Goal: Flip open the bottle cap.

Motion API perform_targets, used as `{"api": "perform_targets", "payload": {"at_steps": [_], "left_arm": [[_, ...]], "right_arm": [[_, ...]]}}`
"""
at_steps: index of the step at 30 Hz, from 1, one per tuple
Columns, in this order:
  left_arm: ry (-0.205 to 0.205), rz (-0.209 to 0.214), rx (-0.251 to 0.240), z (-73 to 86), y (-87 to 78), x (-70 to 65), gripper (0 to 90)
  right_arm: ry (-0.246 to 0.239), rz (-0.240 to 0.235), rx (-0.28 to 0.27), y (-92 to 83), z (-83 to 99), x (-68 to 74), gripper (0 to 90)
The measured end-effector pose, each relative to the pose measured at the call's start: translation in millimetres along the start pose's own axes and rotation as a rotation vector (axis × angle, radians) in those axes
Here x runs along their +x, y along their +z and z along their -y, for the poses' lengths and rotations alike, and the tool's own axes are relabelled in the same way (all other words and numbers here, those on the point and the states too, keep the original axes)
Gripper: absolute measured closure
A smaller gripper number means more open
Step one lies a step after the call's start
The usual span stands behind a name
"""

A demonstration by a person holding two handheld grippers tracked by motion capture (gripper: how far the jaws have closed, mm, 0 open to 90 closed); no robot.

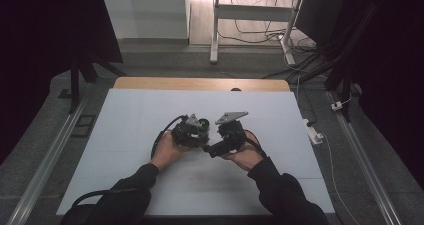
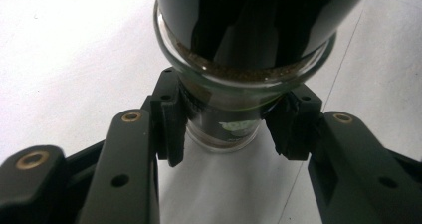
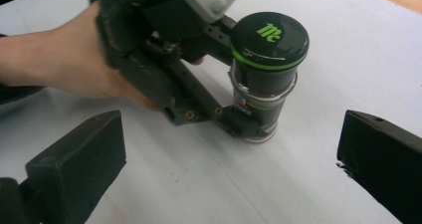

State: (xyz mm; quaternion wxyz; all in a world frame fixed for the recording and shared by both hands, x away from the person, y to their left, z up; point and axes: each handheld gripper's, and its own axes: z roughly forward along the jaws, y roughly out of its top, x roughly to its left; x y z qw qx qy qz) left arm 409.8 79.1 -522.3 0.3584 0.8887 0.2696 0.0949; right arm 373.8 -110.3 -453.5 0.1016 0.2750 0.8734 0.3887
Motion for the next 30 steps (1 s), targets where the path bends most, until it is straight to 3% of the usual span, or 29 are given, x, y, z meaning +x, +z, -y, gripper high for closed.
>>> {"api": "perform_targets", "payload": {"at_steps": [4, 8, 9, 10, 11, 12, 17, 18, 20, 21, 24, 26, 30], "left_arm": [[0.0, -0.001, -0.001, 0.2, 0.0, -0.1, 53.8], [-0.007, -0.002, -0.007, 0.4, 0.5, -0.7, 53.8], [-0.007, -0.002, -0.007, 0.3, 0.4, -0.6, 53.8], [-0.005, -0.002, -0.005, 0.3, 0.3, -0.5, 53.8], [-0.003, -0.002, -0.003, 0.3, 0.2, -0.4, 53.8], [-0.002, -0.002, -0.002, 0.3, 0.2, -0.3, 53.8], [-0.001, -0.002, -0.002, 0.4, 0.1, -0.3, 53.8], [-0.001, -0.002, -0.002, 0.5, 0.2, -0.3, 53.8], [-0.001, -0.003, -0.002, 0.5, 0.2, -0.3, 53.8], [-0.003, -0.002, -0.003, 0.6, 0.2, -0.4, 53.8], [-0.005, -0.003, -0.003, 0.5, 0.2, -0.5, 53.8], [-0.005, -0.003, -0.004, 0.7, 0.3, -0.4, 53.8], [-0.002, -0.005, -0.006, 1.0, 0.3, -0.7, 53.8]], "right_arm": [[0.016, 0.01, 0.005, 6.0, -0.7, -4.0, 0.0], [-0.003, 0.031, 0.007, 8.8, -0.9, -6.0, 3.8], [-0.007, 0.038, 0.003, 8.3, -0.9, -6.2, 6.8], [-0.013, 0.035, -0.007, 6.2, -1.1, -7.1, 15.5], [-0.013, 0.035, -0.007, 6.2, -1.1, -7.1, 15.5], [-0.014, 0.032, -0.01, 5.2, -1.3, -7.7, 21.3], [-0.018, 0.002, -0.022, 0.4, -2.7, -10.8, 48.8], [-0.014, -0.015, -0.019, 0.3, -3.7, -11.6, 58.1], [-0.01, -0.026, -0.018, 0.9, -4.2, -12.0, 62.0], [-0.008, -0.04, -0.019, 2.0, -4.9, -12.0, 70.2], [-0.005, -0.062, -0.016, 3.2, -5.3, -11.7, 76.7], [-0.01, -0.076, -0.015, 3.9, -5.9, -11.4, 86.6], [-0.004, -0.09, -0.011, 5.2, -6.7, -11.5, 89.5]]}}
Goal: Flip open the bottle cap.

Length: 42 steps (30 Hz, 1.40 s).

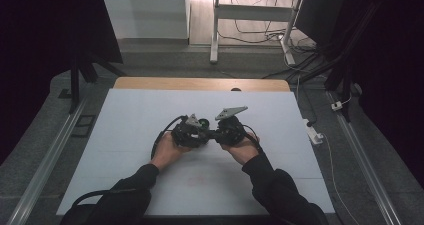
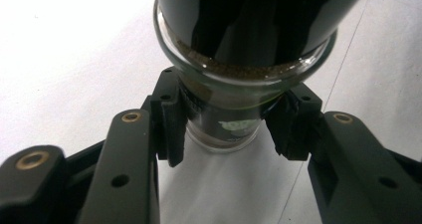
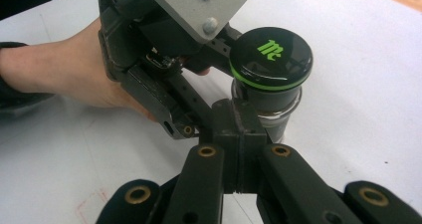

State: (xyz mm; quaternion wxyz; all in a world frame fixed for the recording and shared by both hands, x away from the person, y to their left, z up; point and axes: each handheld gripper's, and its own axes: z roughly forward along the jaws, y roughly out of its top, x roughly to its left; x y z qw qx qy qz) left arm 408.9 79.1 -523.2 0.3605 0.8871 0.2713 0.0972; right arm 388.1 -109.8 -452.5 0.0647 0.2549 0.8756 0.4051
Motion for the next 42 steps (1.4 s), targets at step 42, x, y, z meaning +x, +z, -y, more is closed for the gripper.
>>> {"api": "perform_targets", "payload": {"at_steps": [42], "left_arm": [[0.002, -0.005, -0.016, 2.2, 0.8, -0.9, 53.8]], "right_arm": [[0.029, 0.068, -0.092, -3.1, -20.5, -8.9, 89.7]]}}
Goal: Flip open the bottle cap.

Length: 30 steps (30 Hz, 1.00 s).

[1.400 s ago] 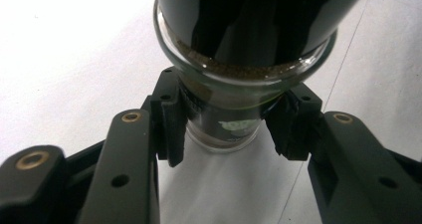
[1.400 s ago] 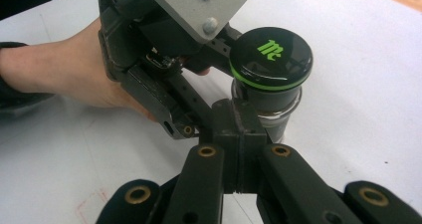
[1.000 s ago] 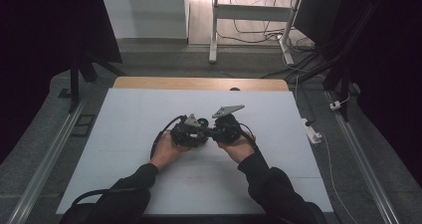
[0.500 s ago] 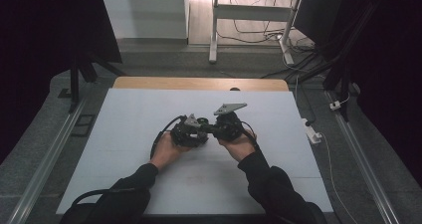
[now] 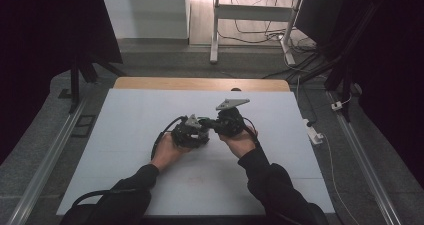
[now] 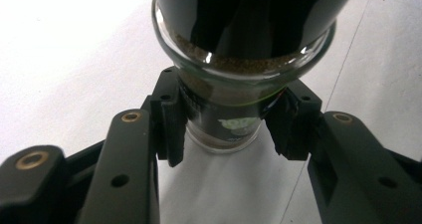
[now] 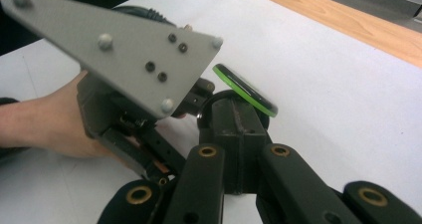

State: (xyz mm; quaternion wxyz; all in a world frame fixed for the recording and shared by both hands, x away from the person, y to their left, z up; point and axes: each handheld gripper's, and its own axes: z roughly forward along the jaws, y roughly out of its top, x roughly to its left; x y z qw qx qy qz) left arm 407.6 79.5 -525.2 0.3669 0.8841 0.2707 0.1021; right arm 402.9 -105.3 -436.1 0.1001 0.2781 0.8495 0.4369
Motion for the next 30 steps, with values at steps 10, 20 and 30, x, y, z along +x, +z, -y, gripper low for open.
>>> {"api": "perform_targets", "payload": {"at_steps": [10, 20, 30], "left_arm": [[0.002, 0.001, 0.003, -0.3, 0.0, 0.0, 53.8], [0.002, -0.002, 0.005, -0.4, -0.1, 0.0, 53.7], [0.024, -0.002, 0.052, -5.1, -0.8, 1.3, 49.9]], "right_arm": [[0.03, 0.001, -0.003, 6.8, -4.5, -10.3, 89.6], [0.073, 0.01, -0.004, 11.1, -2.2, -22.9, 89.5], [0.064, 0.004, 0.001, 7.3, -1.6, -21.0, 87.1]]}}
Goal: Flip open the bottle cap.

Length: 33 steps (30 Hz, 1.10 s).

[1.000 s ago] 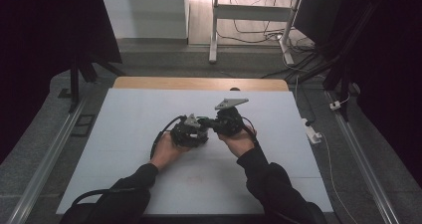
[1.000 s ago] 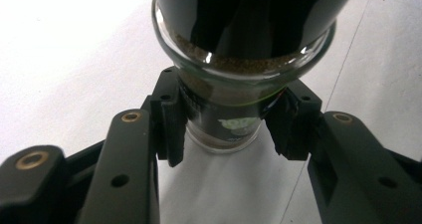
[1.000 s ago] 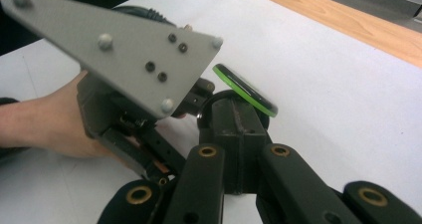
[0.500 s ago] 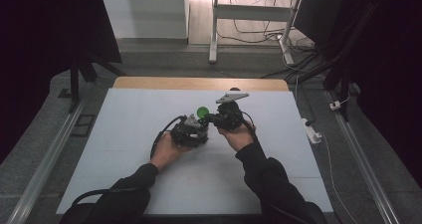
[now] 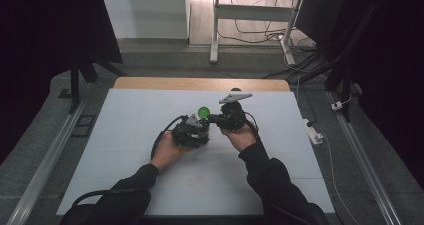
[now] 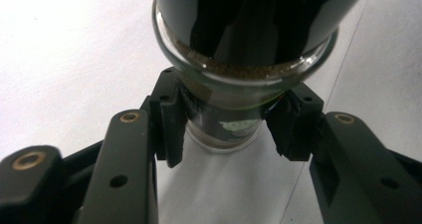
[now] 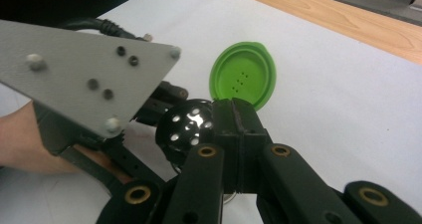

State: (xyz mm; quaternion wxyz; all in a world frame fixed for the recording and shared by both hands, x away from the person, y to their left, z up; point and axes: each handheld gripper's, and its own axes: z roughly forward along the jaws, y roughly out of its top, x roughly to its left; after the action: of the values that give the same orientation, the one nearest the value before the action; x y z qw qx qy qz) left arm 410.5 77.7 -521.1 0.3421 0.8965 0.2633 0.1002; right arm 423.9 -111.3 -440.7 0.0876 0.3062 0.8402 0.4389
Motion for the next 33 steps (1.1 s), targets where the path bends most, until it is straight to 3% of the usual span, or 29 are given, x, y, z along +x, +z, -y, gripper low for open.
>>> {"api": "perform_targets", "payload": {"at_steps": [3, 9, 13, 17, 20, 23, 29, 33], "left_arm": [[-0.01, 0.01, -0.006, -0.2, -3.0, 1.0, 37.7], [-0.05, 0.056, -0.035, -0.5, -17.3, 3.8, 23.9], [-0.046, 0.057, -0.016, 1.6, -27.5, 3.5, 19.8], [-0.078, 0.057, -0.017, 4.8, -38.4, 3.9, 16.9], [-0.103, 0.079, -0.021, 7.1, -46.6, 3.9, 13.1], [-0.111, 0.094, -0.022, 8.9, -54.2, 4.1, 9.9], [-0.128, 0.084, -0.034, 19.6, -73.4, 1.3, 4.7], [-0.174, 0.094, -0.063, 30.5, -90.0, -0.4, 3.8]], "right_arm": [[-0.007, -0.001, 0.0, -3.1, 0.2, 1.7, 83.4], [-0.006, -0.006, -0.006, -13.0, 1.0, 4.4, 74.1], [-0.004, -0.009, -0.002, -17.7, 3.4, 6.2, 65.3], [-0.006, -0.003, 0.01, -21.1, 7.1, 8.5, 56.4], [-0.003, -0.003, 0.009, -24.5, 10.0, 9.7, 49.6], [0.005, -0.009, 0.009, -28.8, 11.8, 10.8, 43.6], [0.002, -0.018, 0.001, -38.0, 16.5, 16.3, 32.2], [-0.007, -0.02, 0.009, -44.0, 20.2, 20.5, 25.7]]}}
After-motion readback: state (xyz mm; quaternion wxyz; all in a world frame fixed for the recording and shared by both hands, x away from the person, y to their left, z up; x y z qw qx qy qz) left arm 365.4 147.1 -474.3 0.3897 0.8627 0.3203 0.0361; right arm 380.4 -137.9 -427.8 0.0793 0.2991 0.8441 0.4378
